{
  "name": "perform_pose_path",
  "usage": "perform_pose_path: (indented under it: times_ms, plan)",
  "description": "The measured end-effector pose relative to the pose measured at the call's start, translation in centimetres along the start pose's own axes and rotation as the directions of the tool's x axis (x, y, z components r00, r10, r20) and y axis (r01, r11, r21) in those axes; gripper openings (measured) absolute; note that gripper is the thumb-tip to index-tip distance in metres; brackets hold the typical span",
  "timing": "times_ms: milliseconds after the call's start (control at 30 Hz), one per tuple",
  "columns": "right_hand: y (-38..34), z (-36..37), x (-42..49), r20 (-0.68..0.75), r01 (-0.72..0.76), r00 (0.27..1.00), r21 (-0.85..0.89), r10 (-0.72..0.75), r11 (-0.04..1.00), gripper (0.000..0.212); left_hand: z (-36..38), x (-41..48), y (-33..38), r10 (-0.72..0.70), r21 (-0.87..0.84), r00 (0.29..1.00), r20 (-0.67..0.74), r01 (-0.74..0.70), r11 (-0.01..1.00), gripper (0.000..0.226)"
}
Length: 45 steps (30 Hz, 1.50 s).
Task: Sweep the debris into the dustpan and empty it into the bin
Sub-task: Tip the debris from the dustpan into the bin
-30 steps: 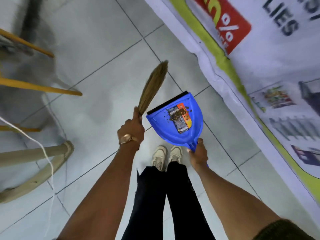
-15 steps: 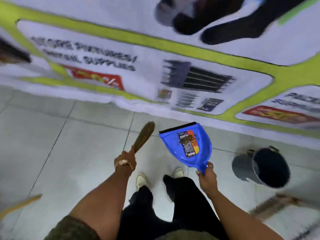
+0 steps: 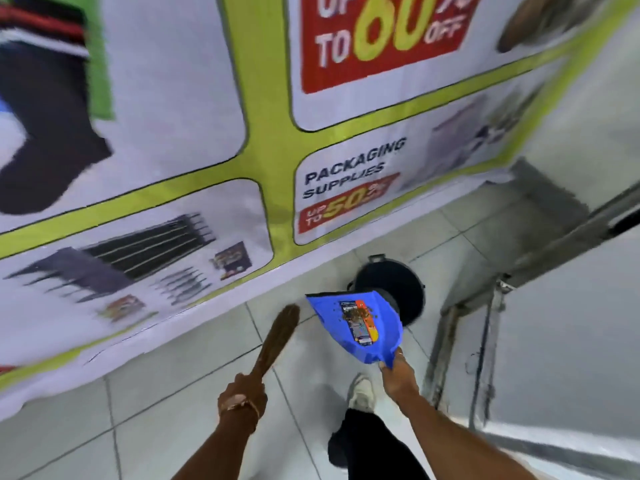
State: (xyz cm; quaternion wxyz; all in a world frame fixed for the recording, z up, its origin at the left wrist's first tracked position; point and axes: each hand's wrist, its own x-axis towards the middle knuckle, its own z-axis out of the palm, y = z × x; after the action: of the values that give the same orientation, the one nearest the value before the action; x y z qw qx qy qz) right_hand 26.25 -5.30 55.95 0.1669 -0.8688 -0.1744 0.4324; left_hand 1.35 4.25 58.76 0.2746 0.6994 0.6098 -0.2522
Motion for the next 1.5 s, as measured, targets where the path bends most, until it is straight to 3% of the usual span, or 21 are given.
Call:
perform_pose_path:
  times_ms: [233,367,633,700,833,967,1033,1100,1200,1367,1500]
  plan:
    - [0.4,-7.6,14.0,-0.006,-0.147,0.989,-0.037,0.146,0.989,0.039,-0.5,5.7,12.2,-0.064,0.036,0.997,0.04,0.063,0.997,0.053]
    - [0.5,-8.2,20.7,0.027,-0.215,0.976,-0.062,0.217,0.975,0.048,0.5,9.7,15.6,-0.075,0.087,0.995,0.065,0.07,0.994,0.057]
    - [3.1,-6.9,24.8,0.082,-0.299,0.951,-0.004,0.299,0.954,0.043,3.0,15.1,17.4,-0.105,0.142,0.99,0.097,0.091,0.986,0.061]
    - [3.6,-6.5,25.2,0.107,-0.37,0.926,0.077,0.361,0.926,0.042,3.5,15.8,17.4,-0.114,0.149,0.989,0.096,0.099,0.984,0.061]
    - [3.9,-5.2,25.2,0.052,-0.35,0.936,0.199,0.347,0.915,0.04,4.6,16.5,17.1,-0.125,0.13,0.989,0.076,0.115,0.985,0.059]
    - [4.9,-3.4,23.4,0.058,-0.387,0.922,0.204,0.384,0.899,0.046,5.3,15.8,15.7,-0.133,0.083,0.989,0.066,0.128,0.988,0.057]
    - [5.1,-2.6,21.8,-0.043,-0.282,0.956,0.12,0.289,0.952,0.044,5.6,15.1,14.7,-0.161,0.055,0.985,0.059,0.158,0.986,0.058]
    - [5.7,-2.1,19.7,-0.162,-0.041,0.985,0.081,0.054,0.996,0.039,6.2,14.4,13.7,-0.206,0.027,0.977,0.061,0.205,0.978,0.056]
    - [7.7,0.3,14.9,-0.206,0.26,0.948,0.071,-0.241,0.963,0.039,7.6,12.8,10.3,-0.23,0.026,0.971,0.059,0.229,0.973,0.038]
    - [13.4,6.4,11.0,-0.061,0.255,0.962,-0.165,-0.268,0.953,0.042,12.5,12.9,2.8,-0.206,0.076,0.974,0.096,0.199,0.977,0.036]
    - [17.2,12.7,14.2,0.061,0.27,0.962,-0.359,-0.267,0.893,0.04,19.2,17.9,-2.2,-0.205,0.109,0.972,0.112,0.193,0.975,0.046]
